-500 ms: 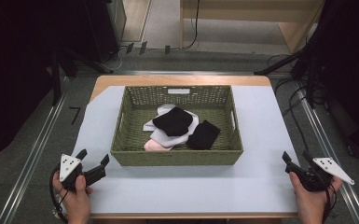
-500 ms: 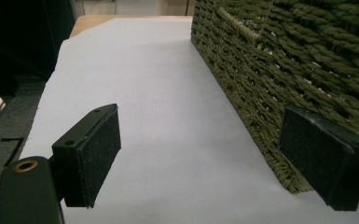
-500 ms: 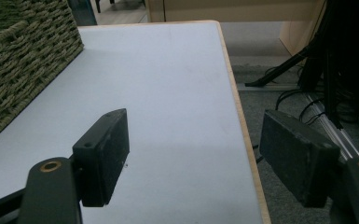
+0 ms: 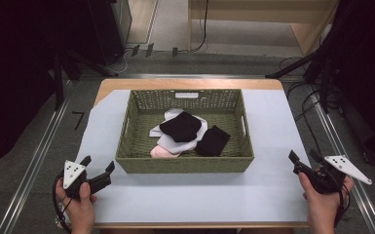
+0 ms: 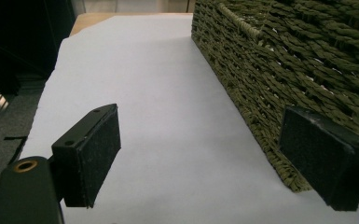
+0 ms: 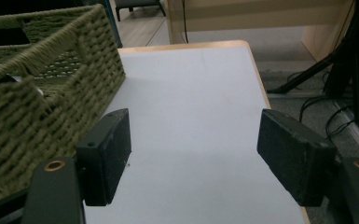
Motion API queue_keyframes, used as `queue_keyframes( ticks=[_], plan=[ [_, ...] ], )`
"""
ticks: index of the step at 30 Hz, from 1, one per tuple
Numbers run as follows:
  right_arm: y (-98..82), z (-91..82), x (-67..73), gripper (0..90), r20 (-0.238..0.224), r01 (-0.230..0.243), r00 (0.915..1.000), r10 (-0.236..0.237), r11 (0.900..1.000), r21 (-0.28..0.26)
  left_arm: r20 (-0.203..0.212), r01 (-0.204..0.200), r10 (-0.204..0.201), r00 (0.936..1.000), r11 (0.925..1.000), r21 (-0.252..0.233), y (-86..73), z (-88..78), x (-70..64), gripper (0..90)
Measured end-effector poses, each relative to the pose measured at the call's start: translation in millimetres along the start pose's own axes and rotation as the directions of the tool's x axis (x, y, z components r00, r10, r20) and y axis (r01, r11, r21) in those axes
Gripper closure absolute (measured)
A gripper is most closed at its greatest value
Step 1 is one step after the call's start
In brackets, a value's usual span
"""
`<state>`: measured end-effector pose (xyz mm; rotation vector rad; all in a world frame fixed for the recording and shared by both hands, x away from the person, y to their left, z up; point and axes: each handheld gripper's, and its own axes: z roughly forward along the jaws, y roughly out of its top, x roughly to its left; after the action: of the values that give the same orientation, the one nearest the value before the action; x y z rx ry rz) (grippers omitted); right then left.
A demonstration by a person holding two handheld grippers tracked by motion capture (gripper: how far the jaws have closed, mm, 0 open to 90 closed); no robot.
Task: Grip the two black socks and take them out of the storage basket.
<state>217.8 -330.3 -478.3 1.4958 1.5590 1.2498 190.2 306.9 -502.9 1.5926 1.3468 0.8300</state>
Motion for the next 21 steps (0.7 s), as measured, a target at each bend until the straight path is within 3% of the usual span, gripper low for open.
queue_keyframes(
  ticks=[3,7,8,10,14,17,21],
  plan=[
    [11.4,8.0,17.9,28.6,0.005,0.047,0.9989,-0.047,0.999,0.000,0.006,0.001,-0.001,1.0000,1.0000,0.000,0.0,0.0,0.1,14.3],
    [28.0,22.3,40.1,30.0,-0.023,0.049,0.9986,-0.049,0.999,0.008,0.011,0.004,-0.004,0.9999,1.0000,0.003,0.1,-0.3,0.6,14.3],
    [28.0,22.3,40.1,30.0,-0.023,0.049,0.9986,-0.049,0.999,0.008,0.011,0.004,-0.004,0.9999,1.0000,0.003,0.1,-0.3,0.6,14.3],
    [41.6,30.7,55.7,31.1,-0.041,0.052,0.9978,-0.052,0.999,-0.005,0.011,0.005,-0.005,0.9999,1.0000,0.003,0.1,-0.2,0.8,14.3],
    [54.0,39.7,69.8,32.2,-0.018,0.080,0.9966,-0.080,0.997,-0.006,0.013,0.006,-0.006,0.9999,1.0000,0.004,0.2,0.2,1.3,14.3],
    [67.5,49.9,85.1,32.6,-0.032,0.070,0.9971,-0.070,0.998,-0.004,0.013,0.005,-0.005,0.9999,1.0000,0.005,0.2,0.1,1.5,14.3],
    [77.2,58.5,100.0,31.8,-0.047,0.093,0.9946,-0.093,0.996,-0.001,0.015,0.005,-0.005,0.9999,1.0000,0.003,0.1,0.2,1.4,14.3]
  ],
)
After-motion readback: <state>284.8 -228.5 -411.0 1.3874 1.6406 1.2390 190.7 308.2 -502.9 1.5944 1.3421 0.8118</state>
